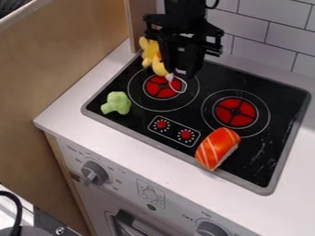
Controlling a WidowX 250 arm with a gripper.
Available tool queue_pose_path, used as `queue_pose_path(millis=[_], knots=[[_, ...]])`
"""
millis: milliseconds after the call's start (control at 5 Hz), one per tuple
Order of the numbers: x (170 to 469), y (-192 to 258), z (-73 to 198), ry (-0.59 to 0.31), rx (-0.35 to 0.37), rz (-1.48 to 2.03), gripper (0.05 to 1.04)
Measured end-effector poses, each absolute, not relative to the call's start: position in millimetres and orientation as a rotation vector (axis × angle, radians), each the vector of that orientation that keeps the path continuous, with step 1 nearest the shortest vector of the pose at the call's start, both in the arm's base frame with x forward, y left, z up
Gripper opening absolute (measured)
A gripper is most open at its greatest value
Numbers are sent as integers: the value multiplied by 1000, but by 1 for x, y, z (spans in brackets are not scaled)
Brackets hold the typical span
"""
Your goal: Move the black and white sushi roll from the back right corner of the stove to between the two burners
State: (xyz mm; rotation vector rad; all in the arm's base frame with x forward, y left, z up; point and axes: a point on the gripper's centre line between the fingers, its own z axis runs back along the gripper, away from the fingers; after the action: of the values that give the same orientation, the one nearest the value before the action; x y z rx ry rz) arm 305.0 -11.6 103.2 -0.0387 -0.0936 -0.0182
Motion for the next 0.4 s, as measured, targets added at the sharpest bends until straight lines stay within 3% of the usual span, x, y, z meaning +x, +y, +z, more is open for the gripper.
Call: queue_pose_path(millis=[400], knots=[[306, -14, 89, -143, -28, -36, 396]])
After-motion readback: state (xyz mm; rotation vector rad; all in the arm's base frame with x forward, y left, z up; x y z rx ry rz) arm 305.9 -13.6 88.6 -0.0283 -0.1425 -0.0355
